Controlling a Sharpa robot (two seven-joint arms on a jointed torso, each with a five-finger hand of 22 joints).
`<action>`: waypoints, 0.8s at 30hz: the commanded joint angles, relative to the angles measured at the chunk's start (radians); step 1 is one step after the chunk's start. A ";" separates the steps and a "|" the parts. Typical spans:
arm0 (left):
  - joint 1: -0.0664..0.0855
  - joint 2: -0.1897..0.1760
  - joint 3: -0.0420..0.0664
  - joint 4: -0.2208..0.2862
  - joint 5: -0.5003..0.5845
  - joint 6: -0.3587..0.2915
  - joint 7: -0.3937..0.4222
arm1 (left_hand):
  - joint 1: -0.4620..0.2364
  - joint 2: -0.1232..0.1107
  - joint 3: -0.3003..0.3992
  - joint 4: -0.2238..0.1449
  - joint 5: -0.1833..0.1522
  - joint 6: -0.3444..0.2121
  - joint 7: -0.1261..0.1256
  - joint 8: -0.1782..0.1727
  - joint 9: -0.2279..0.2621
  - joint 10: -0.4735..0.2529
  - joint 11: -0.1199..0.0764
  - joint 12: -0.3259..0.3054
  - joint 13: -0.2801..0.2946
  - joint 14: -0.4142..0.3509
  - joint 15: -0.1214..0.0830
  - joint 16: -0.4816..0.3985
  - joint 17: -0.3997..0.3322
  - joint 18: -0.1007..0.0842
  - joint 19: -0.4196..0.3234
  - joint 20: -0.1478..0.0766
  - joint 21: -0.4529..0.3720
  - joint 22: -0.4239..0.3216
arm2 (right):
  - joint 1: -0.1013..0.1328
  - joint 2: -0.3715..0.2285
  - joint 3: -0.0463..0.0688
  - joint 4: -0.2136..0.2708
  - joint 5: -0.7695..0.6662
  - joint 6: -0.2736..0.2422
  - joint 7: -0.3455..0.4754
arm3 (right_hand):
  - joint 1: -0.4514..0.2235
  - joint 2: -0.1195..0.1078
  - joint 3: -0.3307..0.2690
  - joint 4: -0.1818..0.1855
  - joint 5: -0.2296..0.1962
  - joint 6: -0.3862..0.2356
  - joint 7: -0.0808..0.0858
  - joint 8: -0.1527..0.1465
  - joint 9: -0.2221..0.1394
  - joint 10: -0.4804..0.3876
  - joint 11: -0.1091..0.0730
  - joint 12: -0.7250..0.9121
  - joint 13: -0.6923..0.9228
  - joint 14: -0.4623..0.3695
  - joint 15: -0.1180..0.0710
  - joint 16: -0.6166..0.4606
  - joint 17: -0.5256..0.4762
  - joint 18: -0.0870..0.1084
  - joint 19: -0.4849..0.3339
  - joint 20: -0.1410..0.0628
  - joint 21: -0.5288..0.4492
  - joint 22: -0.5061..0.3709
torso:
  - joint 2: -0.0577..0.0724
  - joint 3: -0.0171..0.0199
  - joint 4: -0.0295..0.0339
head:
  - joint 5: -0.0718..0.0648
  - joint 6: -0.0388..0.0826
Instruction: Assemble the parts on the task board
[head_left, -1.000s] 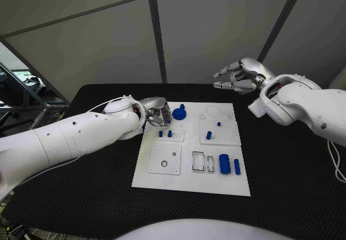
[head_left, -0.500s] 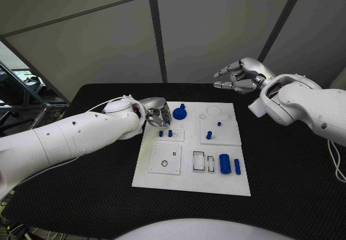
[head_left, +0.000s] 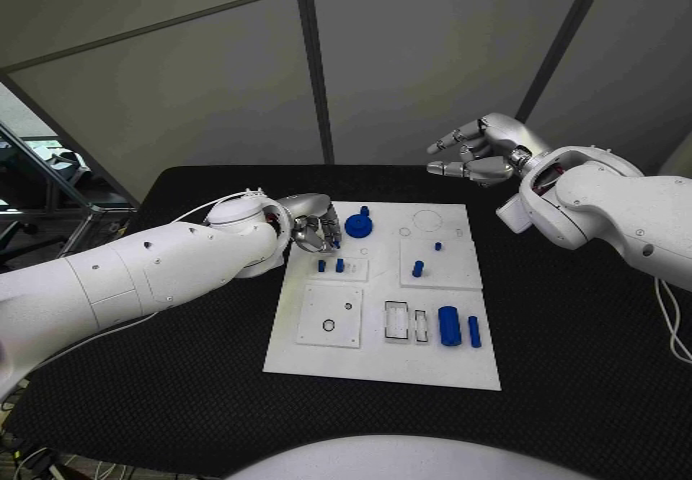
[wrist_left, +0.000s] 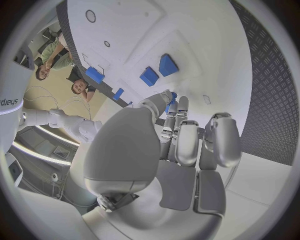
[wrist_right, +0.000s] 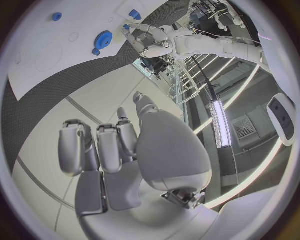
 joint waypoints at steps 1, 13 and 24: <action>0.000 0.001 0.000 -0.001 -0.005 0.022 -0.008 | -0.011 -0.003 0.005 0.000 -0.005 -0.013 -0.001 -0.011 -0.004 0.001 0.007 -0.005 -0.001 0.013 0.005 0.007 -0.001 -0.002 0.020 0.003 0.001 0.140 | 0.002 0.000 0.001 0.001 0.003 0.003 0.008 | -0.008 0.004 0.001 0.001 0.007 0.005 0.001 0.005 -0.001 -0.001 -0.004 -0.001 0.006 0.050 -0.007 -0.007 0.025 0.019 -0.005 -0.002 -0.005 0.086 | 0.000 0.0002 0.0001 | 0.000 -0.001; -0.001 -0.005 0.000 -0.006 -0.005 0.017 -0.013 | -0.042 -0.022 -0.006 0.005 -0.005 -0.121 -0.002 -0.078 -0.018 0.011 0.000 -0.028 0.002 0.012 0.000 0.011 -0.006 0.000 0.018 0.002 -0.006 0.139 | 0.002 -0.003 0.001 0.002 0.003 0.001 0.006 | -0.008 0.004 0.001 0.001 0.007 0.005 0.001 0.005 -0.001 -0.004 -0.004 -0.004 0.003 0.049 -0.008 -0.008 0.022 0.020 -0.006 -0.002 -0.007 0.084 | 0.000 -0.0005 0.0003 | -0.002 -0.001; -0.001 -0.025 0.002 -0.014 0.015 -0.015 -0.007 | -0.041 -0.021 -0.012 0.004 -0.005 -0.152 0.002 -0.079 -0.018 0.012 0.001 -0.036 0.003 0.012 0.000 0.011 -0.008 0.001 0.016 0.001 -0.013 0.136 | 0.002 -0.012 0.000 -0.003 -0.085 0.027 -0.053 | 0.024 0.008 0.040 0.004 -0.004 0.023 -0.009 0.015 0.000 -0.369 -0.015 -0.558 -0.538 0.030 -0.018 -0.077 -0.066 0.030 -0.031 -0.012 -0.043 0.049 | 0.000 -0.0015 0.0009 | -0.002 0.003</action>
